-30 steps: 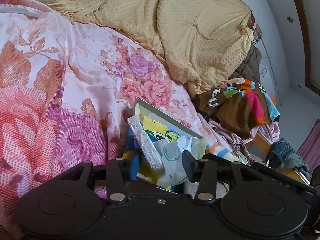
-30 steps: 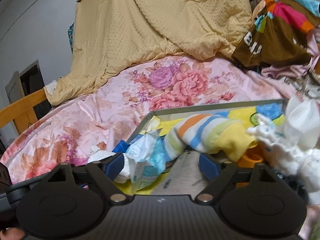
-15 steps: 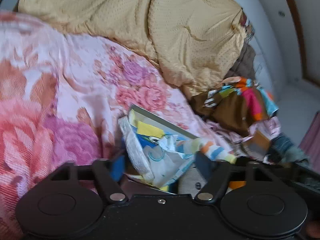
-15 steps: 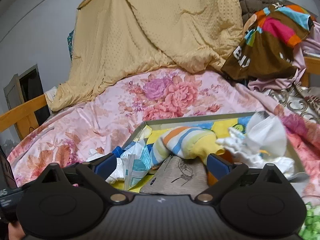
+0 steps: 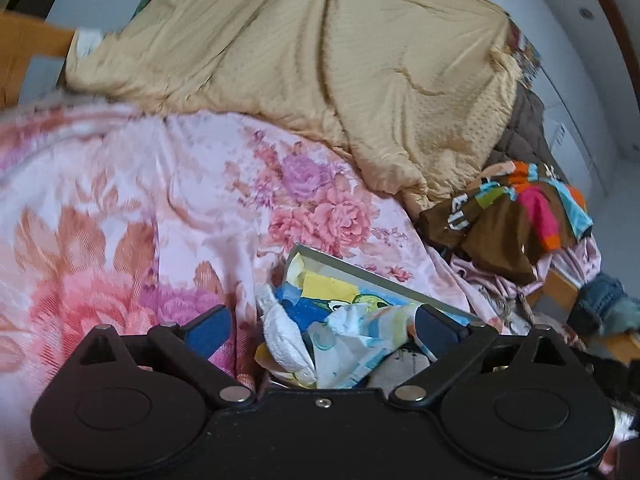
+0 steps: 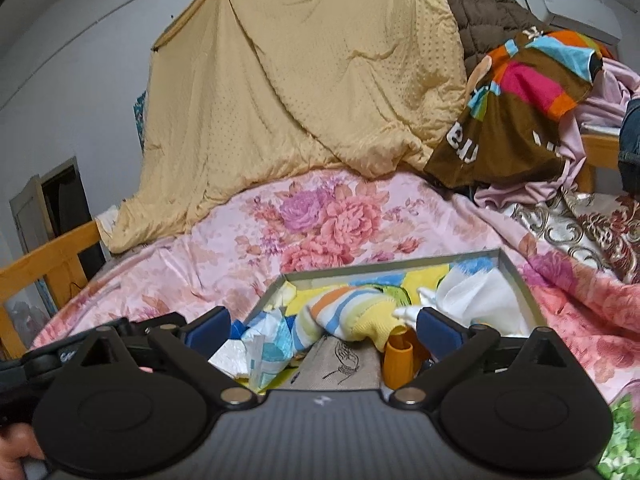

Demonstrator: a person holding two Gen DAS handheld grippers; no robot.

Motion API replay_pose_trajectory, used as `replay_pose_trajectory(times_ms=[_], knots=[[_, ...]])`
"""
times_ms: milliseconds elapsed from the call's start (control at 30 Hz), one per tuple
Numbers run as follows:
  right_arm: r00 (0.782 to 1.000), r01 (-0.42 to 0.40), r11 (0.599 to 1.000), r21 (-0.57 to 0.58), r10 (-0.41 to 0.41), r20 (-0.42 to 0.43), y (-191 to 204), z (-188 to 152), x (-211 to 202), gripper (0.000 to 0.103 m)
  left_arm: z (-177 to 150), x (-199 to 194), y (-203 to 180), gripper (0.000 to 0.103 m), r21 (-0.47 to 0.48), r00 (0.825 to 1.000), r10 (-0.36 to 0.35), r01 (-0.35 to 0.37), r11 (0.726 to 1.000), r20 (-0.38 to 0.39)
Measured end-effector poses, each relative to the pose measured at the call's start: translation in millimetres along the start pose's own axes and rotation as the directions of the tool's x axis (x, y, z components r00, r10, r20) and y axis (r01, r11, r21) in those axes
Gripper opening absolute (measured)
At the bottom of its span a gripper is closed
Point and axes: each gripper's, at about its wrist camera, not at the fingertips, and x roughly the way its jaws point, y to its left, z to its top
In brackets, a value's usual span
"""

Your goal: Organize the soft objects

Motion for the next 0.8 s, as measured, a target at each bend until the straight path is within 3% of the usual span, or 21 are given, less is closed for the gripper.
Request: replay_pose_trajectory(times_ms=[167, 800], knots=[[1.0, -0.009, 1.0, -0.004, 0.009, 0.028, 3, 8, -22, 0.101, 7, -33, -20, 0.101, 0.084, 0.999, 0.021, -0.023, 0.996, 0.028], [0.995, -0.031, 0.999, -0.007, 0.031, 0.095, -3, 15, -74, 0.103, 17, -96, -57, 0.102, 0.16, 0.998, 0.038, -0.044, 0.986, 0.044]])
